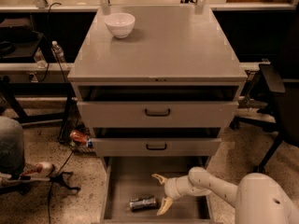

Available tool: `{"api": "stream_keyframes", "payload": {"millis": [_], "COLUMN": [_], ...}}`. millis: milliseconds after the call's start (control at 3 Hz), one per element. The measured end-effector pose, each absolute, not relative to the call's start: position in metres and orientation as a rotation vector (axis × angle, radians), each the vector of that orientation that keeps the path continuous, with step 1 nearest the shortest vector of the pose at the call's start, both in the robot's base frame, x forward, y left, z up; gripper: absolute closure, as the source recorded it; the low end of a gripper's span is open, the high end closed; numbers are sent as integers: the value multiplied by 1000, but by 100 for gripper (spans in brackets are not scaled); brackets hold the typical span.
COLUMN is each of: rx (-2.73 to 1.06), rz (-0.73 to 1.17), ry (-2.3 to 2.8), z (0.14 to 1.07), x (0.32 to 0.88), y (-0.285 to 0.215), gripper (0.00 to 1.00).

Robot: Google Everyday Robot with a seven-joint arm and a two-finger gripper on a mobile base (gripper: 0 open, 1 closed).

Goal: Pick redbull can from bottom drawer and place on counter

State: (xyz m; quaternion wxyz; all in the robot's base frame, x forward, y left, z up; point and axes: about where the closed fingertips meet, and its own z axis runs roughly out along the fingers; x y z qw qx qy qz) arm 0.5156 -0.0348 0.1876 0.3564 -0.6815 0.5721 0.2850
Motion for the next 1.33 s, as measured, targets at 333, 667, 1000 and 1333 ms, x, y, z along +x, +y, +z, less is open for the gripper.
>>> {"api": "stream_keyframes", "payload": {"millis": [333,667,1000,1333], "rx": [-1771,-1798,-1815,-1824], "rz": [734,740,762,802], "ry": [1454,1431,1411,1389], "z": [169,156,145,131], "x": [514,510,506,501], "y": [-21,-7,3,13], "gripper": [0,0,0,2]}}
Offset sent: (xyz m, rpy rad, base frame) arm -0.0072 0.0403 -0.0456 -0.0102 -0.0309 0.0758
